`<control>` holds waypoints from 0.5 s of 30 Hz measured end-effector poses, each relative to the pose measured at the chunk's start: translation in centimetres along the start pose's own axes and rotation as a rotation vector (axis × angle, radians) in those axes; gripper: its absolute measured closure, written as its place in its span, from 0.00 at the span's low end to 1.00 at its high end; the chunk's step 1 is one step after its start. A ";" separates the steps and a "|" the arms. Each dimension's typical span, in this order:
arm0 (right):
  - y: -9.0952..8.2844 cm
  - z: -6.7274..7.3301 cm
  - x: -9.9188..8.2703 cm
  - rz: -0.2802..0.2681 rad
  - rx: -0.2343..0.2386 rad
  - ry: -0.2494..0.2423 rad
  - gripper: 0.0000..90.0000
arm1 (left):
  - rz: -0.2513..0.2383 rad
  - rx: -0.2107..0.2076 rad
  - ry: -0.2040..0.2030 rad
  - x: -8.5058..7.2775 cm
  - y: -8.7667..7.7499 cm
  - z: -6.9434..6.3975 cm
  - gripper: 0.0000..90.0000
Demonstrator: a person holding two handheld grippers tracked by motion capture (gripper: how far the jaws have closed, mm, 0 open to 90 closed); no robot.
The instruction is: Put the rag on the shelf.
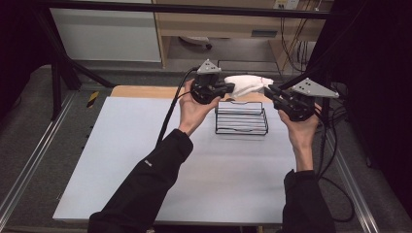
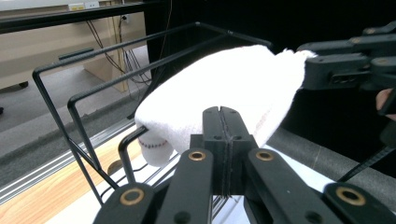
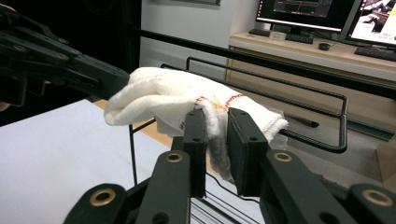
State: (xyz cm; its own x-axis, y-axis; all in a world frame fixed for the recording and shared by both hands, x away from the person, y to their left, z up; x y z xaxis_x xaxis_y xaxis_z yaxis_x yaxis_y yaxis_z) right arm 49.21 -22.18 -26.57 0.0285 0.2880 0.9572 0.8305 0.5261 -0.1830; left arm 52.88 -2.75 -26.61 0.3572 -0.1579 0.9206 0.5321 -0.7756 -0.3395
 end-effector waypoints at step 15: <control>0.6 0.8 0.5 0.074 0.044 0.053 1.00 | 0.023 0.037 0.032 -1.4 0.8 0.4 1.00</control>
State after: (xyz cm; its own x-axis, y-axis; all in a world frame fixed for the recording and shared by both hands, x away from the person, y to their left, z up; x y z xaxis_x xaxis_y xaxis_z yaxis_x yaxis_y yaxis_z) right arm 49.29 -21.03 -26.35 0.1190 0.2851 0.9511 0.8000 0.5399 -0.2619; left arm 53.15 -2.88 -28.25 0.3451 -0.1952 0.9180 0.5525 -0.7484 -0.3669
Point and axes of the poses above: each handheld gripper's, and its own axes: y roughly forward along the jaws, x roughly out of its top, z roughly to its left, the point moved 6 cm from there along y, roughly forward along the jaws, and after that the axes turned 8 degrees about -y, right-handed, at the moved point
